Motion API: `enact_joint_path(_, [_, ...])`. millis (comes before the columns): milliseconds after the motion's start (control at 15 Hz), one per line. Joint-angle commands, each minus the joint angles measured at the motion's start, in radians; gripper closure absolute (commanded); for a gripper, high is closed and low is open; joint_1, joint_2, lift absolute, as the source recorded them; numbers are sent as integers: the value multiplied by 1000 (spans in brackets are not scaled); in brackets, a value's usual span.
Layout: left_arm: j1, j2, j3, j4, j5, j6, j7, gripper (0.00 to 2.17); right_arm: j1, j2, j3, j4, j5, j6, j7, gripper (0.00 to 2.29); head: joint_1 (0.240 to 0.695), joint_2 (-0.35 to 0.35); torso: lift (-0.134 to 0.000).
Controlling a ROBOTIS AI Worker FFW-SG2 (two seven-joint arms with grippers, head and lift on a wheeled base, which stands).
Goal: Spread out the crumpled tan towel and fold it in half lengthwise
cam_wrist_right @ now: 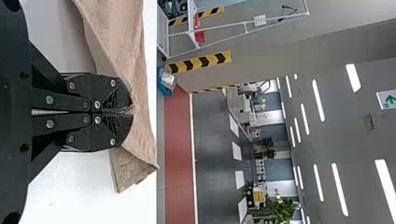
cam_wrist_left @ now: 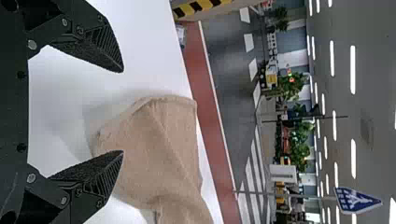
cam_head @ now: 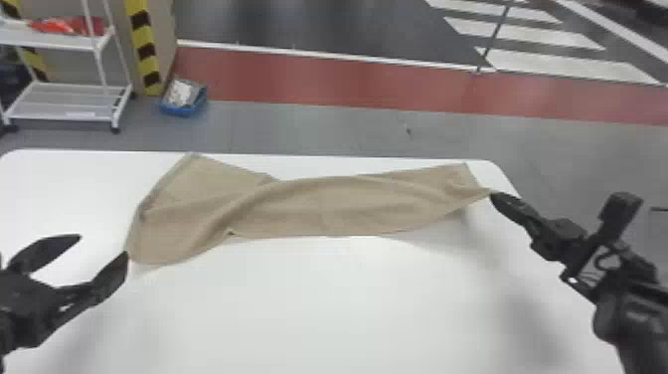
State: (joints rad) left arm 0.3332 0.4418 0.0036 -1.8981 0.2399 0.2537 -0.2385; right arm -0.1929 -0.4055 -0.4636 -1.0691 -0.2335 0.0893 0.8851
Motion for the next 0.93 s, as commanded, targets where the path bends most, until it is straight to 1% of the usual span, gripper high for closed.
enact_joint_path(0, [1, -5, -42, 42, -56, -150, -8, 336, 7, 1, -20, 0, 0, 8, 2, 1511, 695, -234, -124])
enact_joint_path(67, [0, -5, -60, 79, -77, -273, -8, 336, 10, -3, -29, 0, -9, 11, 5, 1511, 695, -242, -124])
enact_joint_path(200, [-8, -3, -86, 122, -136, -438, -5, 333, 20, -3, -53, -2, -18, 27, 15, 1511, 695, -264, -124])
enact_joint_path(267, [-10, -3, -91, 140, -169, -506, 7, 333, 32, -3, -56, -9, -27, 36, 17, 1511, 695, -277, -124])
enact_joint_path(333, [-10, 1, -91, 146, -209, -540, 25, 329, 36, -3, -58, -14, -33, 36, 18, 1511, 695, -299, -124])
enact_joint_path(400, [-8, 11, -94, 146, -263, -540, 45, 319, 39, -3, -59, -14, -41, 39, 20, 1511, 695, -307, -124])
enact_joint_path(467, [-8, 20, -94, 149, -307, -540, 50, 252, 46, -3, -76, -14, -46, 42, 29, 1511, 695, -310, -124])
enact_joint_path(533, [-8, 28, -94, 156, -369, -537, 73, 157, 47, -3, -79, -14, -50, 48, 32, 1511, 695, -312, -124])
enact_joint_path(667, [-13, 35, -93, 179, -430, -530, 90, 137, 47, -4, -79, -14, -58, 48, 35, 1511, 695, -317, -124])
enact_joint_path(733, [-16, 34, -99, 192, -485, -530, 102, 137, 46, -4, -79, -14, -60, 51, 35, 1511, 695, -316, -124])
enact_joint_path(867, [-31, 34, -119, 215, -527, -527, 119, 140, 46, -4, -79, -14, -69, 60, 38, 1511, 695, -312, -124])
